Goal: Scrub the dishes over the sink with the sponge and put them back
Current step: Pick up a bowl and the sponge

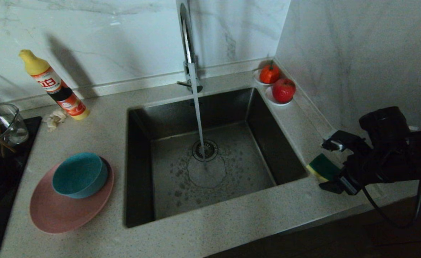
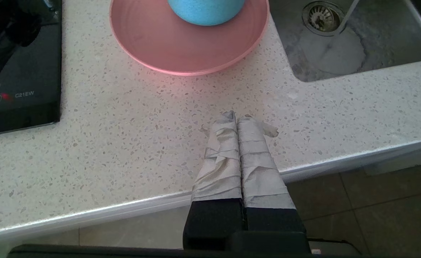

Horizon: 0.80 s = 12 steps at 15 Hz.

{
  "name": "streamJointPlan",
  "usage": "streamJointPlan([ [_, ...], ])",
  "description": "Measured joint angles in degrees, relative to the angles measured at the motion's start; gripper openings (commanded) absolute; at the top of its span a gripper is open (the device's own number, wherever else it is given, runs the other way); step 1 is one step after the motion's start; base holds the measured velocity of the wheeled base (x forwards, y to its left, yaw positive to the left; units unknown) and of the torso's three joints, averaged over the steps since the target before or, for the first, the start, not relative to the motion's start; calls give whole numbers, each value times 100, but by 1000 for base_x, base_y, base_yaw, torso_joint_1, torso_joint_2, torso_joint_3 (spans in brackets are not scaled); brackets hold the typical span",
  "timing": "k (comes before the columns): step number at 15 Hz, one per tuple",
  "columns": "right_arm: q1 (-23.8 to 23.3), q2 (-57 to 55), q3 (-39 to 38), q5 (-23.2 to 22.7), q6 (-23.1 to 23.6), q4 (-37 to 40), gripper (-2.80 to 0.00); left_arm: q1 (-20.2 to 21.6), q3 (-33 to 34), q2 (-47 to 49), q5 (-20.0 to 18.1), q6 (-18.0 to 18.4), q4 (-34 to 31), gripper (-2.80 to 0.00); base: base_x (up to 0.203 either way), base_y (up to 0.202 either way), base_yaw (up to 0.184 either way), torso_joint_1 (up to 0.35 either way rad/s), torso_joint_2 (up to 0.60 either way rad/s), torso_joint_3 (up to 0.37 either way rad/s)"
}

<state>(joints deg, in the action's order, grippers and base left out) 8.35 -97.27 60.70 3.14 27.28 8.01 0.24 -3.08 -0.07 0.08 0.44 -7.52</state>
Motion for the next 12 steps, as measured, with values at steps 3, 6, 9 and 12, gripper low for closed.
streamJointPlan([
  [3, -1, -75, 62, -66, -24, 48, 0, 0, 0, 0, -1, 0, 0, -280, 0, 0, 0, 0, 0, 0],
  [6, 30, -110, 75, -86, -41, 144, 0, 0, 0, 0, -1, 0, 0, -280, 0, 0, 0, 0, 0, 0],
  [9, 55, -129, 79, -118, -47, 159, 0, 0, 1, 0, 2, 1, 0, -280, 0, 0, 0, 0, 0, 0],
  [12, 159, -140, 107, -114, -65, 229, 0, 0, 0, 0, 2, -1, 0, -280, 0, 0, 0, 0, 0, 0],
])
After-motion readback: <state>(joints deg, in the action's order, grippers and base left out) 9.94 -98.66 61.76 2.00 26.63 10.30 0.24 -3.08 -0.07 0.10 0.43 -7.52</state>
